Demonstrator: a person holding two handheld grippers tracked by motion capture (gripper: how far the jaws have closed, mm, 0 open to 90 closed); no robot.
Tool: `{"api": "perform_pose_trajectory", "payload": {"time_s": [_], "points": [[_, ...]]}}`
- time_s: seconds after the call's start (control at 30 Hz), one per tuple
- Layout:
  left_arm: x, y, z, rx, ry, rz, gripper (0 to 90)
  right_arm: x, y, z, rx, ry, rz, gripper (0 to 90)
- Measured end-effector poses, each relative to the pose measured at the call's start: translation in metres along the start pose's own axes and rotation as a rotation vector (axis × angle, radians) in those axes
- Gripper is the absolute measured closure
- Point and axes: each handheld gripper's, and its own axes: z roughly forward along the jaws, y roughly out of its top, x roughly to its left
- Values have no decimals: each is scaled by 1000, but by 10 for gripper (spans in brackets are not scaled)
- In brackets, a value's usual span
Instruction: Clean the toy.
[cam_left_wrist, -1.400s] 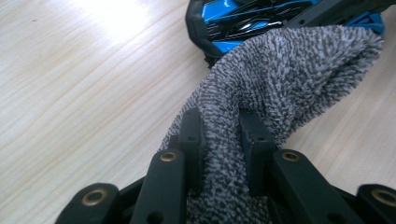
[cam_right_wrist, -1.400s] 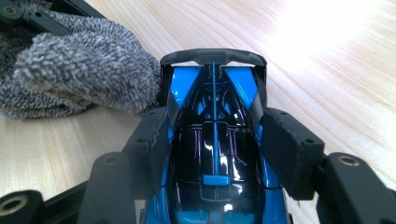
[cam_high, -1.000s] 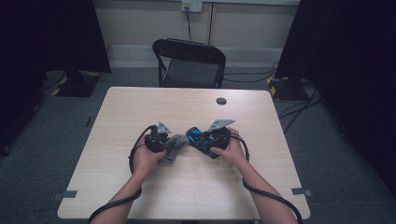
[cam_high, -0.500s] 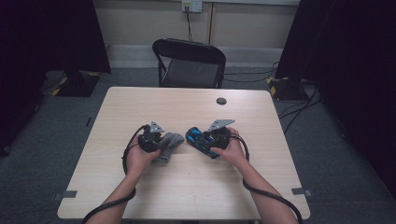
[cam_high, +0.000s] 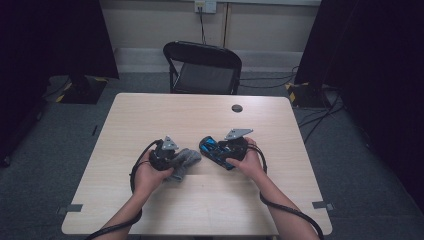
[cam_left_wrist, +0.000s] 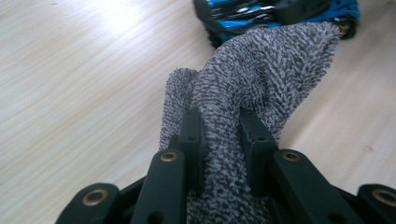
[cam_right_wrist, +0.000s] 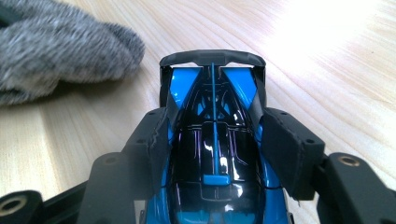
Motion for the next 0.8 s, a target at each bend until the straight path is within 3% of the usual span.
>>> {"api": "perform_pose_trajectory", "payload": {"time_s": [0.2, 0.3, 0.4, 0.53, 0.8], "points": [[-7, 1, 3, 4, -24, 13, 735, 0, -4, 0, -26, -1, 5, 417], [-12, 1, 5, 0, -41, 20, 734, 2, -2, 0, -15, 0, 24, 348], [-17, 2, 6, 7, -63, 37, 733, 5, 1, 1, 12, 7, 13, 294], [-25, 3, 8, 5, -95, 50, 727, 3, 5, -4, -5, 45, 51, 302], [-46, 7, 12, 1, -157, 102, 725, 6, 9, -21, -21, 80, -9, 327]]}}
